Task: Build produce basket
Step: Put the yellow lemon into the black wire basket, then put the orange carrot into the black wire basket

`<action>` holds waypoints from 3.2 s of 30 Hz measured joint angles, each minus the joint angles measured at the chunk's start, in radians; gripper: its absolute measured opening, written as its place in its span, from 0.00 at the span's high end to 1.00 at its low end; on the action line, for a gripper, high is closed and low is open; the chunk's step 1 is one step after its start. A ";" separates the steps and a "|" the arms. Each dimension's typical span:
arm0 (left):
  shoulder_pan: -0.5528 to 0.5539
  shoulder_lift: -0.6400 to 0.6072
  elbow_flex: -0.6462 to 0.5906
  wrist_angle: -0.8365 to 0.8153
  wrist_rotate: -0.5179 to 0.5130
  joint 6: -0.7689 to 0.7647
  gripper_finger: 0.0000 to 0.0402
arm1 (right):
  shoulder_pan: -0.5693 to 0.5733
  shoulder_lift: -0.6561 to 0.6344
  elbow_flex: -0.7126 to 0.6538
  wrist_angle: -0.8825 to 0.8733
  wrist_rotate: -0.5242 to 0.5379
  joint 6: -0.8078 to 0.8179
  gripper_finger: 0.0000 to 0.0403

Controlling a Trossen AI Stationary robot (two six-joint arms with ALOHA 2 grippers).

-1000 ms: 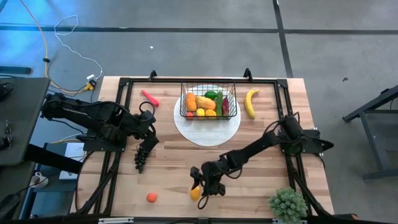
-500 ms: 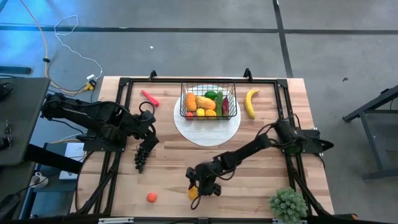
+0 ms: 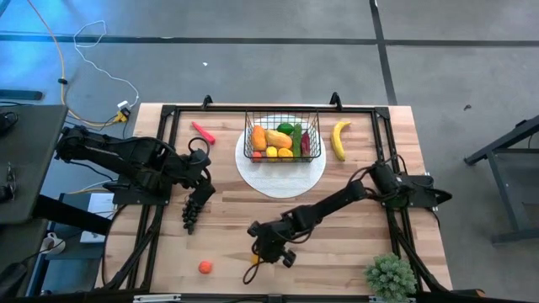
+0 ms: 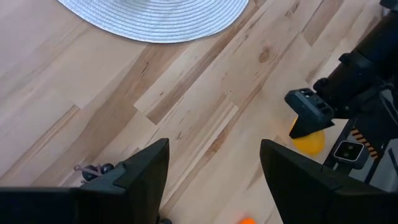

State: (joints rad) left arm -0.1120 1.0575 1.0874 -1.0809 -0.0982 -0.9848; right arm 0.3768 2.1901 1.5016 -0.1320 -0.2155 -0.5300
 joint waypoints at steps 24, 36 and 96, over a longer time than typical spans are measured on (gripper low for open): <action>0.183 -0.009 0.000 -0.241 -0.407 0.214 0.41 | -0.195 -0.004 0.458 -0.670 0.572 0.518 0.71; 0.364 -0.012 0.000 -0.227 -0.526 0.363 0.41 | -0.339 -0.004 0.652 -1.031 0.814 0.846 0.71; 0.997 0.382 -0.176 0.245 -0.016 -0.093 0.34 | -0.809 0.106 0.709 -1.193 0.135 0.439 0.43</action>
State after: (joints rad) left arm 0.8851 1.4398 0.9112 -0.8362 -0.1143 -1.0777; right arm -0.4324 2.2958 2.2108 -1.3246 -0.0802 -0.0912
